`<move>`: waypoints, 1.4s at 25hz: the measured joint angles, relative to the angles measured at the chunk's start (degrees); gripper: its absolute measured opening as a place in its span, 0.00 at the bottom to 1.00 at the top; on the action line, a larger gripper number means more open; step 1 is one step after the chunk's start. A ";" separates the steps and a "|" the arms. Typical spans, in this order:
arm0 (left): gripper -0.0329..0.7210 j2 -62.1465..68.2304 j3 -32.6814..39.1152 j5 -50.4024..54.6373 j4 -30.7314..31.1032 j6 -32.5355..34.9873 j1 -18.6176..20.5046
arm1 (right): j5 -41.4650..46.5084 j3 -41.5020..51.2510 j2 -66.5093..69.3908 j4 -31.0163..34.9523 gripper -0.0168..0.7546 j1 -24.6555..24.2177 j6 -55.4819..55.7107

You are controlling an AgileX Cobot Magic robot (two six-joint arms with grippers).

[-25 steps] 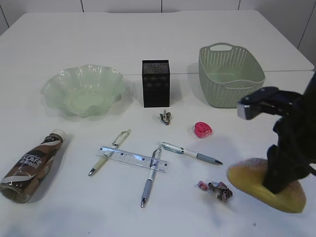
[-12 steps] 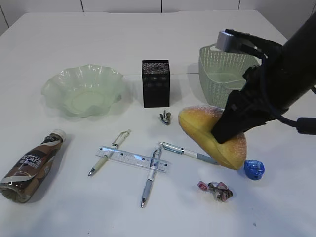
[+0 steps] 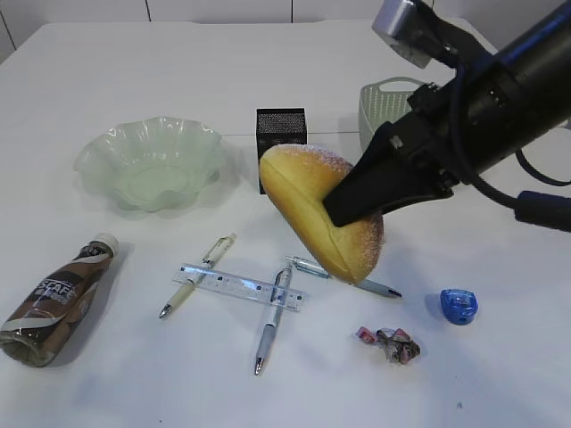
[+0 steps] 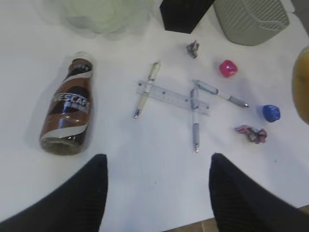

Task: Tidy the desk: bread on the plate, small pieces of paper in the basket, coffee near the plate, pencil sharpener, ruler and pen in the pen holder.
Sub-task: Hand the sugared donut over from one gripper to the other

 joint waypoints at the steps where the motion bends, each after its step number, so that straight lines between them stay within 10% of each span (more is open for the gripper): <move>1: 0.66 0.71 0.00 -0.72 -1.99 1.04 0.00 | 0.25 0.00 0.00 0.00 0.40 0.00 -0.65; 19: 0.66 25.30 0.00 -0.54 -50.45 37.20 0.00 | 1.38 0.00 0.00 14.26 0.39 0.00 -7.05; 35: 0.66 47.11 -0.14 10.95 -71.85 67.07 0.00 | 1.38 0.00 0.13 21.63 0.39 0.00 -8.16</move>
